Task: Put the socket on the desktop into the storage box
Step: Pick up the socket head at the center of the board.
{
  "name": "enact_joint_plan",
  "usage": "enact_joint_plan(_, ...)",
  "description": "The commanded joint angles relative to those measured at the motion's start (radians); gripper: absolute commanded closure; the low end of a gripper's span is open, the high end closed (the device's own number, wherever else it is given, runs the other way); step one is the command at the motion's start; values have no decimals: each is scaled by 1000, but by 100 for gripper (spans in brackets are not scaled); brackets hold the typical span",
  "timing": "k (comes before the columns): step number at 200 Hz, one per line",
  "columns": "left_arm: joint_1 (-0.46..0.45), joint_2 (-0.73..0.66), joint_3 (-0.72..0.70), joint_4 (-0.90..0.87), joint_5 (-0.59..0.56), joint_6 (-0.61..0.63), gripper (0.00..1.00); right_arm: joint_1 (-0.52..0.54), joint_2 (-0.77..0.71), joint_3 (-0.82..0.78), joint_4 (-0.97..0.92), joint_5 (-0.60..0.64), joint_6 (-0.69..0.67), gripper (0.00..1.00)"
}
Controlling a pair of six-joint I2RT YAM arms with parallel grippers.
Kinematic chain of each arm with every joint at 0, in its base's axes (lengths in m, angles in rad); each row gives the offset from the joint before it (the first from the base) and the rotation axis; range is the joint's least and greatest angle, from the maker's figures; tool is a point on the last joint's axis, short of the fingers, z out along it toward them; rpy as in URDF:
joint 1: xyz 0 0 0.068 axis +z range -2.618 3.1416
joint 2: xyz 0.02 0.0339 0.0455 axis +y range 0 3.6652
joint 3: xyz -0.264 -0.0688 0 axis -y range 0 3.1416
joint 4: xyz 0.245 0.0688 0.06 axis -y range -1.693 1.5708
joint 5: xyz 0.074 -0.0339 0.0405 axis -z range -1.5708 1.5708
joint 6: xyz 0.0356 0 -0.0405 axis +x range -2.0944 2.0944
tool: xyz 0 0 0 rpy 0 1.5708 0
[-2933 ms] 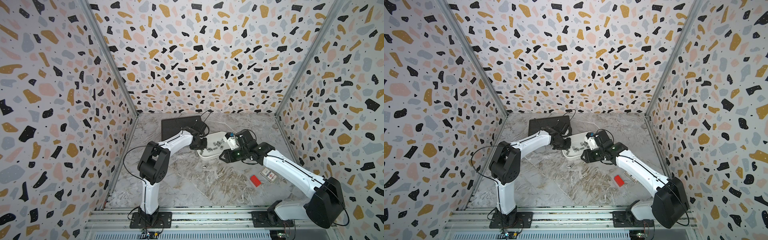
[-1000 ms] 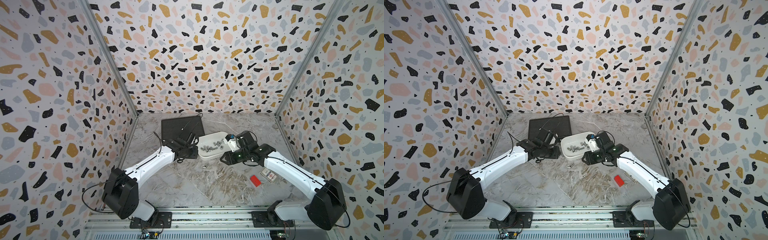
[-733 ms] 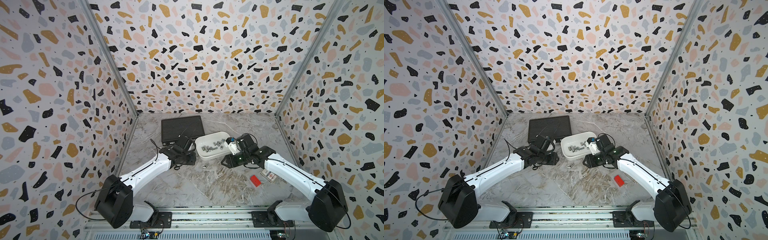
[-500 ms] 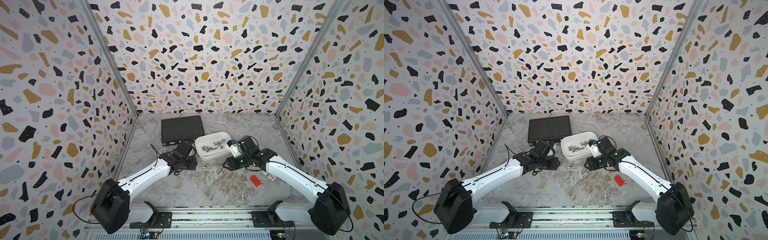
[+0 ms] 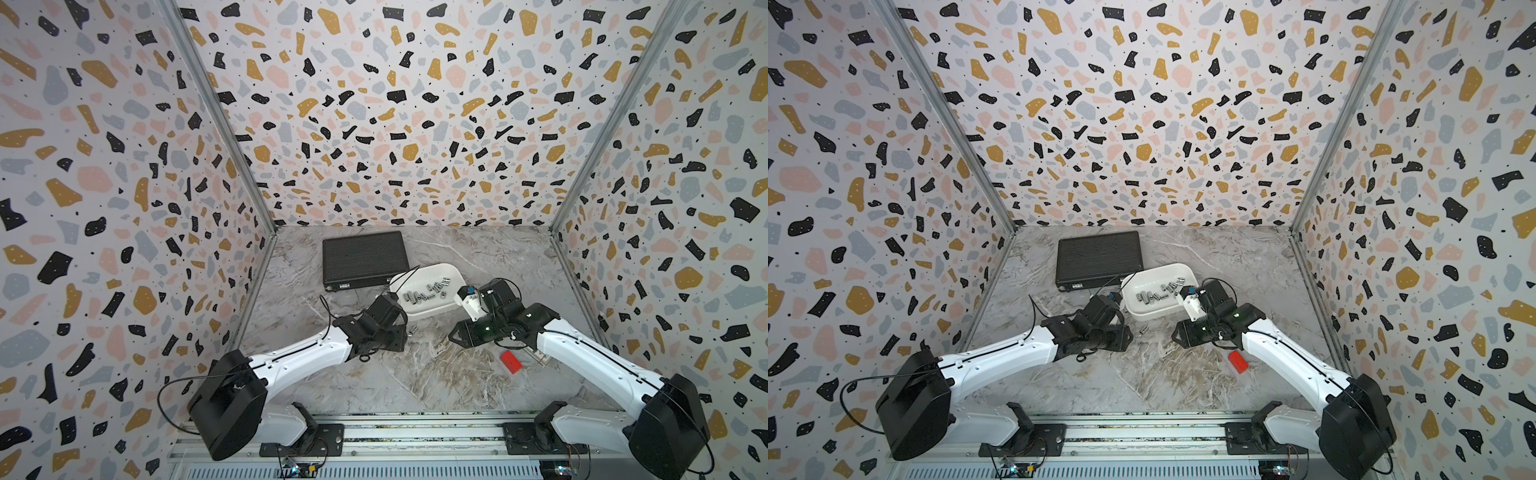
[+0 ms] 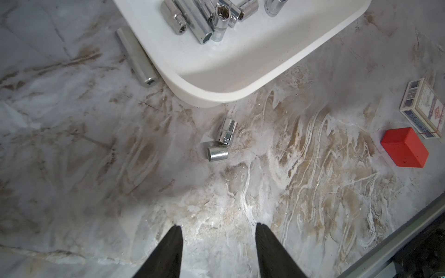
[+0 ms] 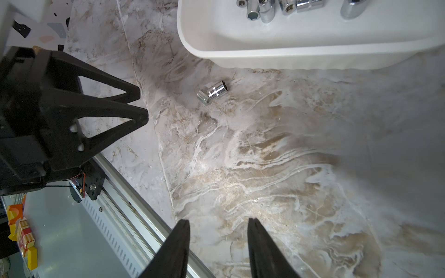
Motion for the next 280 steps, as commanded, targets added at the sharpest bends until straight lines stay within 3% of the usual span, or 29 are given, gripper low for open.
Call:
enact_joint_plan(1,-14,32,3,45,-42,-24,47,-2,-36,-13,-17,4,5,56)
enact_joint_plan(145,-62,240,104,89,-87,-30,48,-3,-72,-57,-18,12,15,56)
enact_joint_plan(280,-67,359,192,51,-141,-3,59,-3,-76,-49,-28,29,2,56)
